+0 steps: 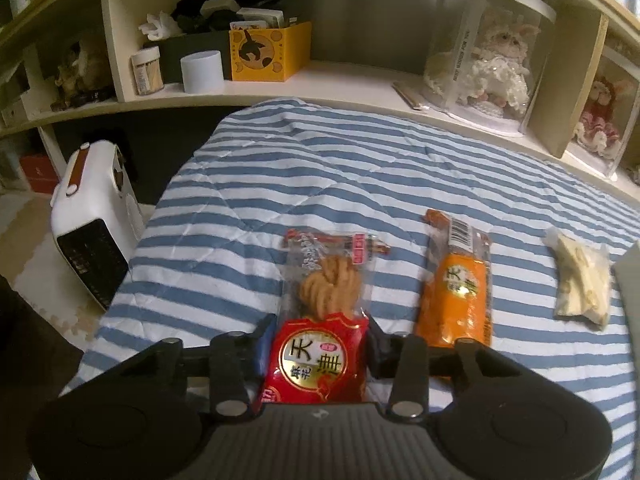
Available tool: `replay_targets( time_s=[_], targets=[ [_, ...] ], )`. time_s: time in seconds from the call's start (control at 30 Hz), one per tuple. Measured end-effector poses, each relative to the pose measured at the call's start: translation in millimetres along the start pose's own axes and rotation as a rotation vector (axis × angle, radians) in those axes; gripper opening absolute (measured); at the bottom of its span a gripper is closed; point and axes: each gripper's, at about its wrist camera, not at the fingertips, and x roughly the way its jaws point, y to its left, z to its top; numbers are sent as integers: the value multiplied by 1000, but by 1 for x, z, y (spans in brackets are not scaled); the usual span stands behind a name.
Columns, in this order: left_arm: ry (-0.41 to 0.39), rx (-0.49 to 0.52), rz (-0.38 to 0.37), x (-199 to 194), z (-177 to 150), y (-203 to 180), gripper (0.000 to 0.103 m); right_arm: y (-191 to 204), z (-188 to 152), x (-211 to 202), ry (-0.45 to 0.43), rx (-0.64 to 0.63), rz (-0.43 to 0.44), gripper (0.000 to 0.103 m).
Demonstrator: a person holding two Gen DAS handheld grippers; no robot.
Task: Organize snacks
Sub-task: 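Grasp the clear-boxed round cookie with the right tool while the left tool grasps the red pastry packet, then carry the cookie with the right tool while the left tool carries the red packet to the tray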
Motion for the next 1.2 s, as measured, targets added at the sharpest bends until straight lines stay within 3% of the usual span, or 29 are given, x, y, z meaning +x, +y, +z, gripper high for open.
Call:
replay_targets(
  time_s=[0.2,0.43,0.8,1.2],
  targets=[
    [8,-84,-46,-18,-3,6,41,-10,0,1,-16,18,29,71],
    [-68,-86,-74,-60,0,-3,41,-22,11,-16,-95,37,18,70],
    [-211,9,-188,-126,0,-54,41,-63,42,-82,-339,118,-16,70],
    [-217,40,-322,-150,-3,-119,41,-137,55,-129,-454,214,-110,70]
  ],
)
